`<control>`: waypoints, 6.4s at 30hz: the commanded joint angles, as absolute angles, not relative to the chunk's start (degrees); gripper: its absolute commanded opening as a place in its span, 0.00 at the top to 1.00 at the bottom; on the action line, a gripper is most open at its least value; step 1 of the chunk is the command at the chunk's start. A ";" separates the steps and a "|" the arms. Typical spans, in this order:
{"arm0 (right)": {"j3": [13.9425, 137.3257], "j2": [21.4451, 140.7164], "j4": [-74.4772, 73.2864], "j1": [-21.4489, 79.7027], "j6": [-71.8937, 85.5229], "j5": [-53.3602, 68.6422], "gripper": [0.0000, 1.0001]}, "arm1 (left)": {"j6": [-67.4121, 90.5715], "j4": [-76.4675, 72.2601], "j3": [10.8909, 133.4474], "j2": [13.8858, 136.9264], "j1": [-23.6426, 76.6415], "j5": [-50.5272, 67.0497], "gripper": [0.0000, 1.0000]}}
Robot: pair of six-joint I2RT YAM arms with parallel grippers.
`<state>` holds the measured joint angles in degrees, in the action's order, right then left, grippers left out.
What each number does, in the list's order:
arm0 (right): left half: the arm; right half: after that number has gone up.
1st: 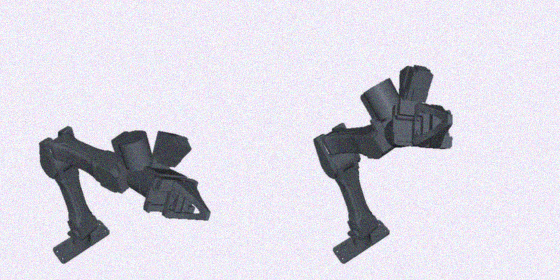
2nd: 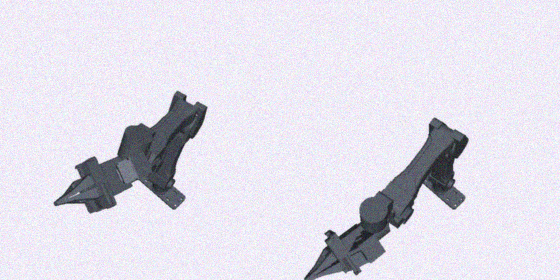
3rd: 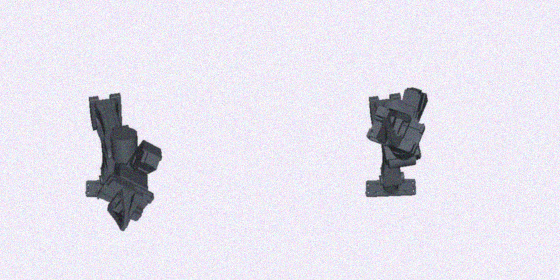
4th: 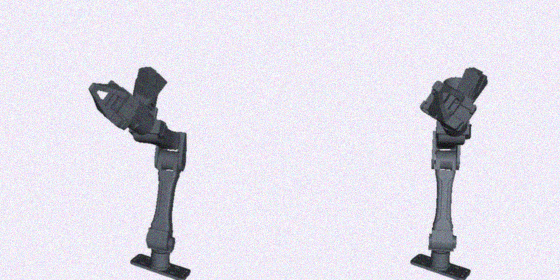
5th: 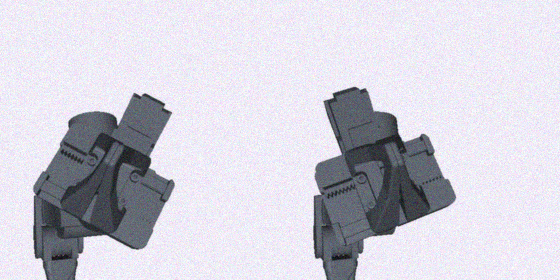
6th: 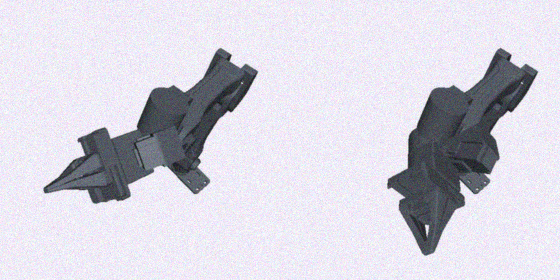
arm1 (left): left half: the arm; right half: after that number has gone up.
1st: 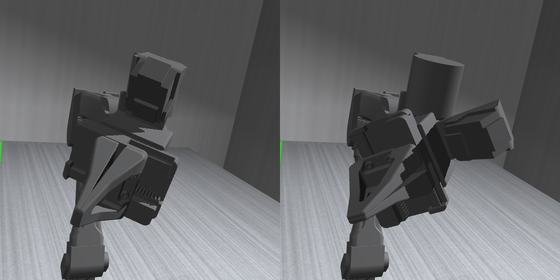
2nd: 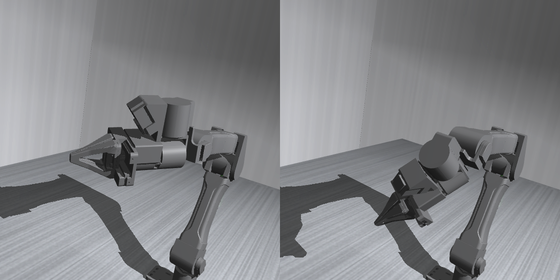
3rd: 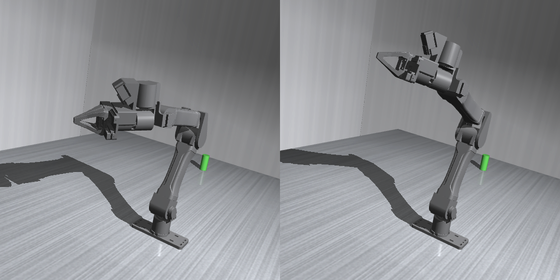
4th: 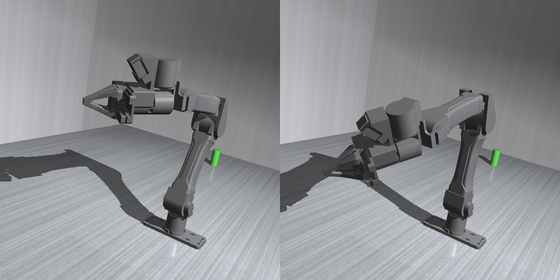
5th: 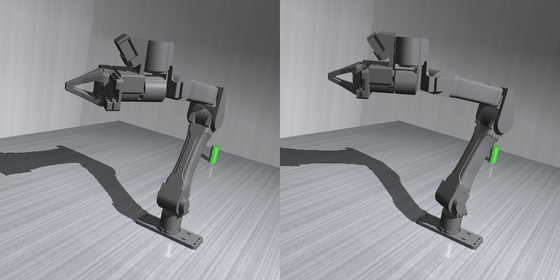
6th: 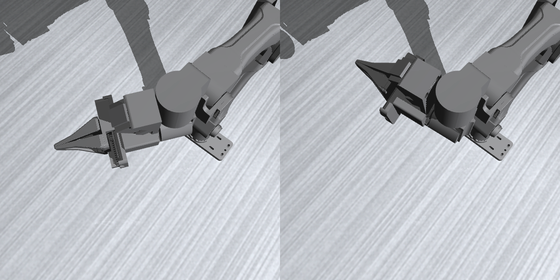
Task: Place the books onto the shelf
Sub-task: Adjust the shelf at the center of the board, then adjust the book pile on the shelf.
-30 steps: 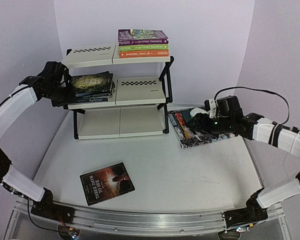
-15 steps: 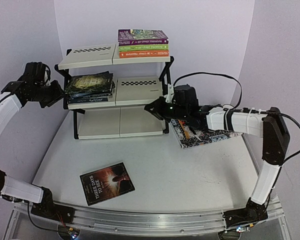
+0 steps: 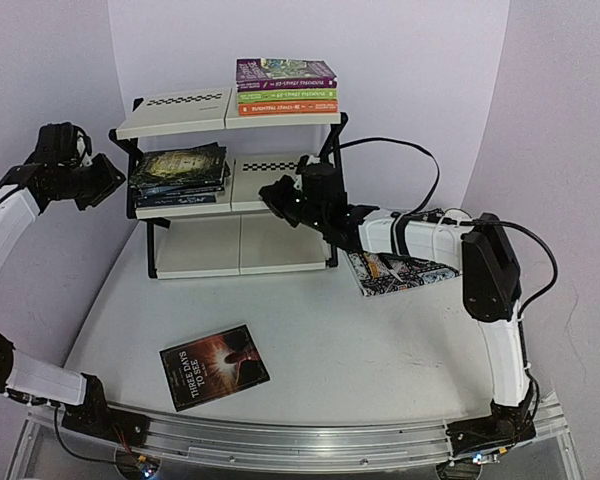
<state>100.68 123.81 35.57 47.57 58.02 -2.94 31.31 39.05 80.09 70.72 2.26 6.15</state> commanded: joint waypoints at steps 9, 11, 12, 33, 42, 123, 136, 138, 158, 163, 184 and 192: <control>126.11 138.59 35.64 48.06 59.87 -7.87 1.00 | 31.41 31.11 81.47 73.99 0.19 11.18 0.70; 129.39 140.73 34.60 48.07 60.19 -8.21 1.00 | 31.58 30.52 81.40 74.41 -1.07 11.83 0.70; 130.97 141.74 34.10 48.05 60.20 -8.30 1.00 | 31.70 30.17 81.32 74.65 -1.40 12.20 0.71; 151.57 154.03 24.90 48.78 60.02 -11.06 1.00 | 31.29 26.00 81.65 78.89 -4.40 19.86 0.77; 154.28 156.05 23.14 49.65 61.08 -11.06 1.00 | 31.18 24.66 81.38 80.69 -5.66 21.85 0.78; 135.57 143.09 31.00 46.66 58.01 -7.76 1.00 | 35.08 24.87 71.81 78.16 -3.06 22.31 0.81; 136.81 143.62 29.93 46.40 57.74 -4.93 1.00 | 34.71 21.76 72.22 75.29 -3.04 22.36 0.66; 137.33 143.85 29.63 46.33 57.74 -4.15 1.00 | 35.24 20.89 72.69 76.12 -3.02 23.55 0.68; 137.13 144.06 27.96 46.38 59.15 1.35 1.00 | 36.49 19.16 76.72 80.52 -2.13 28.98 0.81; 136.89 144.03 27.98 46.34 59.30 1.58 1.00 | 36.52 19.07 77.43 80.95 -1.85 29.29 0.83; 130.46 139.73 29.70 47.88 58.45 5.88 1.00 | 36.35 19.11 77.52 81.65 -1.77 28.34 0.84; 123.78 135.35 31.45 48.60 55.60 6.07 1.00 | 36.39 19.40 77.09 80.92 -1.76 27.39 0.84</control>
<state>126.43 140.05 29.50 46.11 58.24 2.57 36.10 21.98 74.28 81.76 -2.13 28.29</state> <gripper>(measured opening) 0.013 0.165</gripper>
